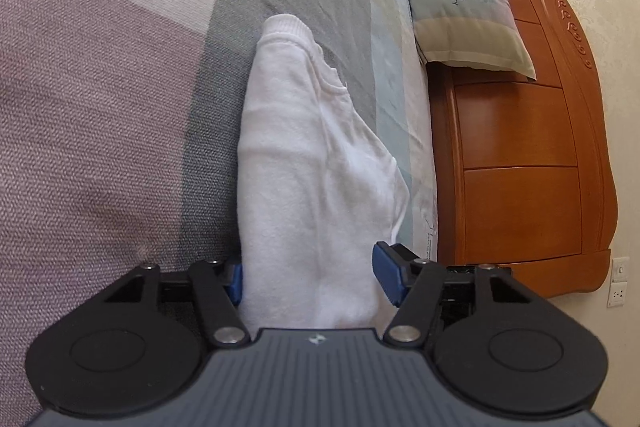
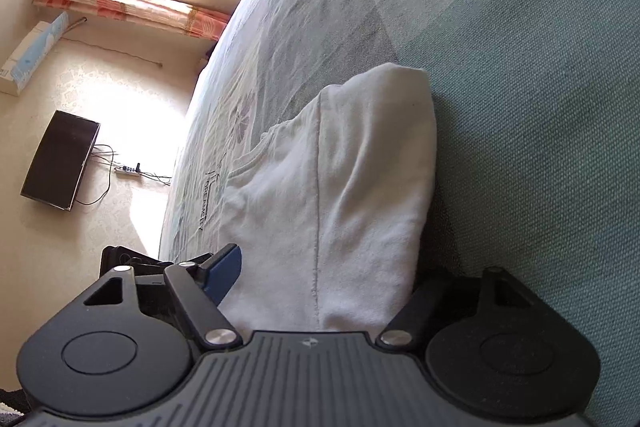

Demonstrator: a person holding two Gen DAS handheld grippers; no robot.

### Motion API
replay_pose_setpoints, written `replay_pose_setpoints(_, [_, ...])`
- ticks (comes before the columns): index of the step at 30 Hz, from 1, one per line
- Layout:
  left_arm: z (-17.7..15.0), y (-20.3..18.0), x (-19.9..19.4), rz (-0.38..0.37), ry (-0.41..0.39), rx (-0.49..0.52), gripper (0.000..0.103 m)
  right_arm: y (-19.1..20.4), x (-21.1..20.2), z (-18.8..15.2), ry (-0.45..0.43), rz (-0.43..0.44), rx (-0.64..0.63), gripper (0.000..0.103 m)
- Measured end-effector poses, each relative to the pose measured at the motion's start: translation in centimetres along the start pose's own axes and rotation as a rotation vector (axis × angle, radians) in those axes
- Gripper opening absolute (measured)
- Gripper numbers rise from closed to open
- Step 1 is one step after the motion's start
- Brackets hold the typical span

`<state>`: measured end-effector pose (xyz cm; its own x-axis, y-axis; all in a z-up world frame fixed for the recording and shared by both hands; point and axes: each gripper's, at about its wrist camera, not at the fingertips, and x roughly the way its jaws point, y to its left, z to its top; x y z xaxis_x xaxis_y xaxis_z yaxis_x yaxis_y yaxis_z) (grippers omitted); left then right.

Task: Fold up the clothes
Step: 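Roll the right tool and close it on the sweatshirt's end while the left tool closes beside it, then lift the gripped end with both tools and fold it over toward the collar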

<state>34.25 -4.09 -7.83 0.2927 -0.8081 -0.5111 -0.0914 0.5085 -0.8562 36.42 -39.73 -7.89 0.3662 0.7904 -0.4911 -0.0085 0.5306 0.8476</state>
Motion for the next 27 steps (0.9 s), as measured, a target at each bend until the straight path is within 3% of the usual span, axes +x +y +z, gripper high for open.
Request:
replay_pose_setpoints(2, [-0.1, -0.6, 0.1, 0.019, -0.001, 0.013, 0.063, -0.4, -0.2, -0.2, -0.013, -0.028, 0.027, 0.047])
replay_pose_setpoints(3, [-0.2, -0.9, 0.2, 0.029, -0.001, 0.022, 0.063, -0.5, -0.3, -0.5, -0.021, -0.041, 0.029, 0.045])
replay_pose_setpoints(10, [-0.4, -2.9, 0.3, 0.049, -0.001, 0.074, 0.063, 2.7, -1.0, -2.1, -0.09, -0.102, -0.122, 0.04])
replay_pose_setpoints(20, [-0.7, -6.4, 1.2, -0.057, 0.021, 0.125, 0.062, 6.3, -4.5, -1.9, -0.153, -0.138, -0.27, 0.038])
replay_pose_setpoints(27, [0.1, -10.8, 6.0, -0.127, 0.098, 0.191, 0.062, 6.4, -8.7, -0.5, -0.253, -0.209, -0.29, 0.038])
